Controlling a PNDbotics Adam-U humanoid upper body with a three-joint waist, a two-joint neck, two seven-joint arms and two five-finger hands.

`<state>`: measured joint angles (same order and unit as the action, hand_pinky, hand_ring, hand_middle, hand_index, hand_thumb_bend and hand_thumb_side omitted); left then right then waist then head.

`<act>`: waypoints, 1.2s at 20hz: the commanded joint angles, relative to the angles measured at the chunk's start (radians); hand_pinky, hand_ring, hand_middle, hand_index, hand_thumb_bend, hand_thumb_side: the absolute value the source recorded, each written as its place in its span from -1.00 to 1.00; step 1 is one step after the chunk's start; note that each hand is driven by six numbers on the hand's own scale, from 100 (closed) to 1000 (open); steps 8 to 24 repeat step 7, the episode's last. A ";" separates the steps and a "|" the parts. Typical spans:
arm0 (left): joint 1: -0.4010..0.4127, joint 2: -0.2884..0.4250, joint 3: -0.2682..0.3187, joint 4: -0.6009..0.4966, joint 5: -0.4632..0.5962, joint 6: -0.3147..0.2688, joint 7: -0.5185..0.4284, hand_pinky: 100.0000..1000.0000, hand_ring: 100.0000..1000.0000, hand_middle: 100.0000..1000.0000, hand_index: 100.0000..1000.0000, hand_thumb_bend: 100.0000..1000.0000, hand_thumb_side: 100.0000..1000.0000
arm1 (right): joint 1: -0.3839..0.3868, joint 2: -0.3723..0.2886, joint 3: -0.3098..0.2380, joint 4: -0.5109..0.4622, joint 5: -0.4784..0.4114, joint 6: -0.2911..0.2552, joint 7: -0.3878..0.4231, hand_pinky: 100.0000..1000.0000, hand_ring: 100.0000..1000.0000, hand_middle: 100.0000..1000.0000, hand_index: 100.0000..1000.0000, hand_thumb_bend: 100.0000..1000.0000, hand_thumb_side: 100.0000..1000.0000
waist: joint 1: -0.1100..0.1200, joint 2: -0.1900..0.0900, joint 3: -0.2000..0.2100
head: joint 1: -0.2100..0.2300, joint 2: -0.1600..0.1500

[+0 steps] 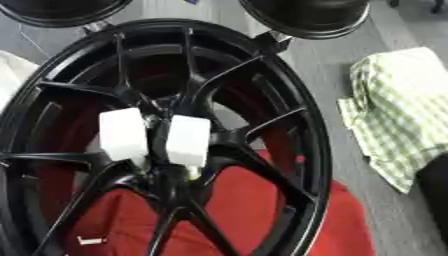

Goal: Pull the pin out of the wheel hub.

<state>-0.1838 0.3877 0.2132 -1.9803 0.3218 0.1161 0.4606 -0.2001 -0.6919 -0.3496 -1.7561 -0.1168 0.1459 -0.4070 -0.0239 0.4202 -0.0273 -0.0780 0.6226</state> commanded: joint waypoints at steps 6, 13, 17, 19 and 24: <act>-0.030 0.028 -0.009 -0.020 -0.002 -0.008 -0.019 0.45 0.32 0.09 0.26 -1.00 0.57 | -0.033 0.016 0.138 -0.224 -0.130 -0.133 -0.021 0.68 0.62 0.25 0.44 -1.00 -0.68 | -0.003 -0.025 0.007 | 0.002 0.001; -0.031 0.028 -0.009 -0.020 -0.002 -0.008 -0.020 0.45 0.32 0.09 0.26 -1.00 0.57 | -0.031 0.021 0.145 -0.234 -0.144 -0.147 -0.019 0.67 0.61 0.24 0.44 -1.00 -0.71 | -0.003 -0.025 0.008 | 0.003 0.001; -0.031 0.028 -0.009 -0.020 -0.002 -0.008 -0.020 0.45 0.32 0.09 0.26 -1.00 0.57 | -0.031 0.021 0.145 -0.234 -0.144 -0.147 -0.019 0.67 0.61 0.24 0.44 -1.00 -0.71 | -0.003 -0.025 0.008 | 0.003 0.001; -0.031 0.028 -0.009 -0.020 -0.002 -0.008 -0.020 0.45 0.32 0.09 0.26 -1.00 0.57 | -0.031 0.021 0.145 -0.234 -0.144 -0.147 -0.019 0.67 0.61 0.24 0.44 -1.00 -0.71 | -0.003 -0.025 0.008 | 0.003 0.001; -0.031 0.028 -0.009 -0.020 -0.002 -0.008 -0.020 0.45 0.32 0.09 0.26 -1.00 0.57 | -0.031 0.021 0.145 -0.234 -0.144 -0.147 -0.019 0.67 0.61 0.24 0.44 -1.00 -0.71 | -0.003 -0.025 0.008 | 0.003 0.001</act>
